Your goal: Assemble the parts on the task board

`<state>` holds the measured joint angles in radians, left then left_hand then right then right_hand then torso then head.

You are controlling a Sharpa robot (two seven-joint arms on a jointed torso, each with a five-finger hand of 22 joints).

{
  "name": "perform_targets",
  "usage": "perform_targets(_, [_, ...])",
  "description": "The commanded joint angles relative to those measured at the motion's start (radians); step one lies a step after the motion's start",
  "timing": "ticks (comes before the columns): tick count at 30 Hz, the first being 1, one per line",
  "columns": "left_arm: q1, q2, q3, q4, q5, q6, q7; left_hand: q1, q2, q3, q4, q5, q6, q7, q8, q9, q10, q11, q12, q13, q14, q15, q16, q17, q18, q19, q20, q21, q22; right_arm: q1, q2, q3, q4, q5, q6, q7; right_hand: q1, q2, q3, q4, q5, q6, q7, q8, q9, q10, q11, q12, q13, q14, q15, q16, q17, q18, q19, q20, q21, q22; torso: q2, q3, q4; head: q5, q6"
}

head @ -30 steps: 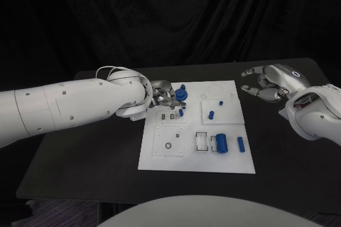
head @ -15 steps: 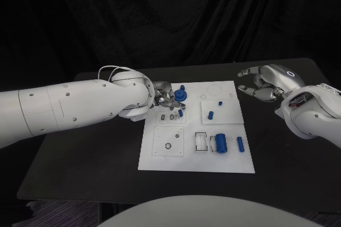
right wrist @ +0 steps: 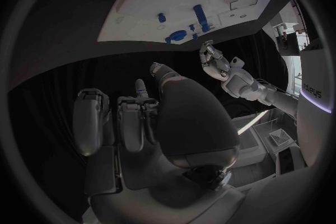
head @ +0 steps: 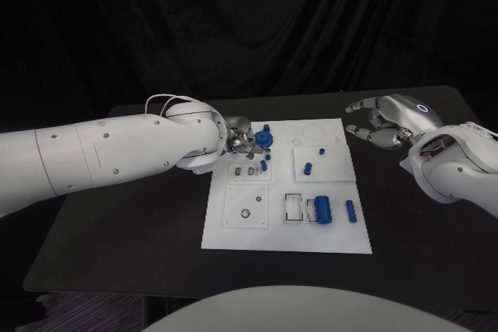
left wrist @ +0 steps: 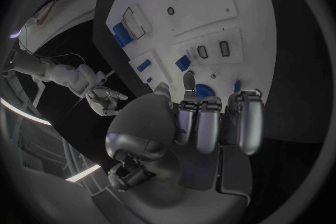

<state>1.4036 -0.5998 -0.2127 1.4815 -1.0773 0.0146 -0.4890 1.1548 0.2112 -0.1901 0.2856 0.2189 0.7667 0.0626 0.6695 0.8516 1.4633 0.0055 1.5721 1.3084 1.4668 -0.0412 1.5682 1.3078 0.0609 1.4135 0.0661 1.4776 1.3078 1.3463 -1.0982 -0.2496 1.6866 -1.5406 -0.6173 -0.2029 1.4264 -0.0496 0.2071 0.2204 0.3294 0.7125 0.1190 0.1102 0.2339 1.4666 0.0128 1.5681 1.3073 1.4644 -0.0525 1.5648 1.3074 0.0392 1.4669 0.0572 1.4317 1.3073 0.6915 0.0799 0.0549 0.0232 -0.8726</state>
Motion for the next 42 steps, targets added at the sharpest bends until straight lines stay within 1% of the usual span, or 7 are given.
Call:
perform_targets(1, [-0.004,0.009,0.001,-0.009,-0.001,-0.008,0.023,0.002,0.002,-0.003,-0.003,0.009,0.013,0.000,-0.014,-0.002,0.108,-0.008,-0.001,0.262,0.104,-0.007,0.003,0.263,-0.008,-0.009,-0.002,-0.007,0.065,-0.002,0.000,0.001,0.003,-0.003,0.001,-0.012,0.006,0.004,0.002,-0.007,0.004,0.007,-0.003,-0.004,-0.002,0.104,0.007,0.003,0.264,0.106,0.007,0.006,0.263,-0.004,0.042,0.006,-0.003,0.218,0.000,-0.0031,0.0012,-0.001,0.000])
perform_targets(5, [-0.009,0.022,0.001,-0.023,-0.001,-0.007,0.027,0.008,0.001,-0.002,-0.004,0.017,0.043,-0.002,-0.055,-0.007,0.108,-0.010,-0.001,0.262,0.104,-0.009,0.003,0.263,-0.008,-0.006,-0.003,-0.008,0.068,-0.002,0.000,0.001,0.004,-0.003,-0.001,-0.011,0.006,0.004,0.002,-0.007,0.004,0.007,-0.003,-0.004,-0.002,0.104,0.007,0.003,0.264,0.106,0.007,0.006,0.263,-0.004,0.042,0.006,-0.003,0.218,0.000,-0.0027,0.0021,-0.002,0.000])
perform_targets(7, [-0.014,0.027,0.001,-0.027,-0.001,-0.008,0.029,0.009,0.001,-0.001,-0.005,0.019,0.049,-0.003,-0.063,-0.008,0.108,-0.010,-0.001,0.262,0.104,-0.009,0.003,0.263,-0.008,-0.007,-0.003,-0.008,0.068,-0.001,0.000,0.001,0.005,-0.003,-0.001,-0.011,0.006,0.004,0.003,-0.007,0.005,0.009,-0.003,-0.004,-0.002,0.104,0.007,0.003,0.264,0.106,0.007,0.006,0.263,-0.004,0.042,0.006,-0.004,0.218,-0.001,-0.0041,0.0022,-0.003,0.000])
perform_targets(14, [-0.032,0.046,0.001,-0.048,-0.001,-0.012,0.035,0.013,0.000,0.001,-0.006,0.027,0.069,-0.004,-0.093,-0.010,0.108,-0.012,-0.001,0.262,0.104,-0.011,0.003,0.263,-0.008,-0.005,-0.005,-0.009,0.070,-0.001,0.004,0.001,0.005,-0.003,-0.003,-0.009,0.006,0.004,0.003,-0.007,0.005,0.009,-0.003,-0.004,-0.002,0.104,0.007,0.003,0.264,0.106,0.007,0.006,0.263,-0.004,0.042,0.006,-0.004,0.218,0.000,-0.0043,0.0006,-0.005,0.000])
perform_targets(23, [-0.046,0.059,0.001,-0.067,-0.001,-0.009,0.038,0.016,-0.002,0.003,-0.007,0.040,0.083,-0.005,-0.112,-0.009,0.108,-0.013,-0.001,0.262,0.104,-0.012,0.003,0.263,-0.008,-0.004,-0.006,-0.010,0.071,-0.001,0.006,0.001,0.005,-0.003,-0.003,-0.008,0.007,0.004,0.004,-0.008,0.007,0.010,-0.002,-0.004,-0.002,0.104,0.007,0.003,0.264,0.106,0.007,0.006,0.263,-0.004,0.041,0.006,-0.005,0.217,-0.001,-0.0062,0.0014,-0.014,0.000])
perform_targets(30, [-0.052,0.066,0.001,-0.078,-0.001,-0.007,0.041,0.021,-0.004,0.007,-0.011,0.057,0.094,-0.007,-0.131,-0.007,0.108,-0.014,-0.001,0.262,0.104,-0.013,0.003,0.263,-0.008,-0.004,-0.007,-0.011,0.071,-0.001,0.008,0.001,0.003,-0.003,-0.003,-0.006,0.007,0.004,0.004,-0.008,0.007,0.010,-0.002,-0.004,-0.002,0.104,0.007,0.003,0.264,0.106,0.007,0.006,0.263,-0.004,0.041,0.006,-0.005,0.217,-0.001,-0.0071,-0.0015,-0.018,0.000])
perform_targets(42, [-0.062,0.079,0.001,-0.099,-0.001,0.003,0.042,0.042,-0.010,0.022,-0.026,0.083,0.108,-0.009,-0.165,0.002,0.108,-0.016,-0.001,0.262,0.104,-0.015,0.003,0.263,-0.007,-0.005,-0.008,-0.014,0.071,-0.001,0.012,0.001,0.002,-0.003,0.000,-0.005,0.008,0.003,0.004,-0.009,0.009,0.011,-0.001,-0.004,-0.002,0.104,0.008,0.003,0.264,0.106,0.007,0.006,0.263,-0.004,0.041,0.006,-0.006,0.217,-0.001,-0.0078,0.0009,-0.022,0.000])
